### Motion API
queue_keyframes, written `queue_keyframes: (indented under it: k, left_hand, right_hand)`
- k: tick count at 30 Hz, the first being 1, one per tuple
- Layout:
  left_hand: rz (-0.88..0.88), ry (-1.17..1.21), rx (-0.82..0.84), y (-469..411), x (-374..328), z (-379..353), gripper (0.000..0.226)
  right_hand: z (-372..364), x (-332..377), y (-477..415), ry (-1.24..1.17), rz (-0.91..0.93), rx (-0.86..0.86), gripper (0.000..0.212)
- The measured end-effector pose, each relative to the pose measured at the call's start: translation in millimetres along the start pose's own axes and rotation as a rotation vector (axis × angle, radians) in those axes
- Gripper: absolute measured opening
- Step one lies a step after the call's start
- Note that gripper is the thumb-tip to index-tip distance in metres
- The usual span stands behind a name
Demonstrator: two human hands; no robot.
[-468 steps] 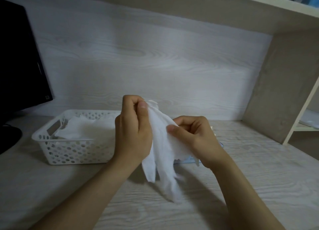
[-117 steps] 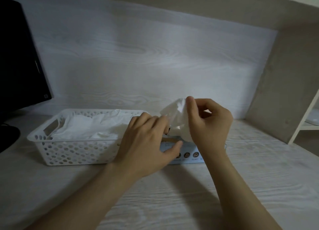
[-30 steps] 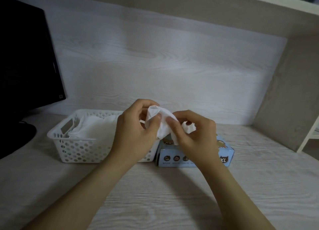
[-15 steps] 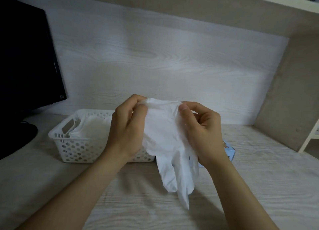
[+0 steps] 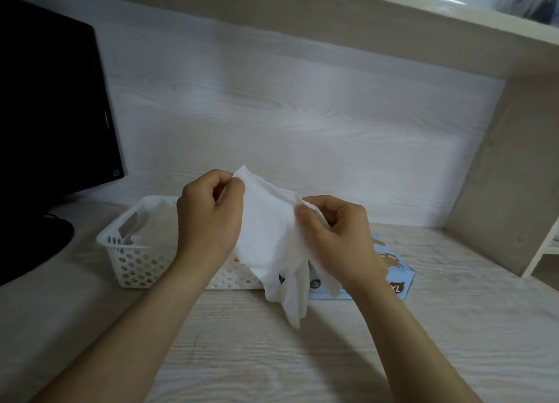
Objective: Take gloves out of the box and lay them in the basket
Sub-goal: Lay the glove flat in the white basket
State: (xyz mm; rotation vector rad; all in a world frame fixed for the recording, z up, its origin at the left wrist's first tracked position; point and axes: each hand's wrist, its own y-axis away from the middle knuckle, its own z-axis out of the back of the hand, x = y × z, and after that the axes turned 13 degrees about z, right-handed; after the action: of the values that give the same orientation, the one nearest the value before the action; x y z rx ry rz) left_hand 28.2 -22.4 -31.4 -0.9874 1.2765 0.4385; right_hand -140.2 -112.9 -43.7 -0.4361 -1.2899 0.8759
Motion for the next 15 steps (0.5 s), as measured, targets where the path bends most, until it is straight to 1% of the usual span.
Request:
queue_keyframes:
  k: [2,4,6,7,8,10,11,13,15]
  left_hand:
    - [-0.001,0.018,-0.019,-5.0,1.2,2.7,0.022]
    - [-0.008,0.030,-0.029,-8.7,1.9,6.1,0.017]
    - [-0.016,0.016,-0.053,-14.0,3.7,8.8,0.011]
    - [-0.016,0.004,-0.066,-17.2,4.9,10.0,0.005]
    - [-0.006,-0.007,-0.076,-19.8,5.6,11.5,0.005]
    - [0.023,-0.027,-0.087,-24.3,7.4,15.8,0.022]
    - [0.037,-0.044,-0.087,-25.6,8.1,18.5,0.025]
    - [0.041,-0.120,-0.083,-28.7,10.4,25.7,0.022]
    - [-0.002,-0.265,-0.098,-35.0,14.6,33.1,0.017]
  right_hand:
    - [-8.7,4.2,-6.5,0.038,-0.069,-0.129,0.011]
    - [-19.5,11.2,-14.6,0.090,-0.131,-0.247,0.013]
    - [-32.4,18.5,-22.6,0.175,-0.134,-0.258,0.016]
    - [-38.8,20.8,-26.5,0.239,-0.104,-0.241,0.017]
    - [-45.0,21.4,-30.4,0.317,-0.063,-0.209,0.017]
    - [-55.5,18.9,-37.9,0.501,0.007,-0.086,0.018]
    - [-59.5,16.8,-41.6,0.587,0.035,-0.020,0.020]
    - [-66.9,14.2,-48.5,0.695,0.094,0.079,0.023]
    - [-74.2,12.8,-56.6,0.751,0.162,0.137,0.026]
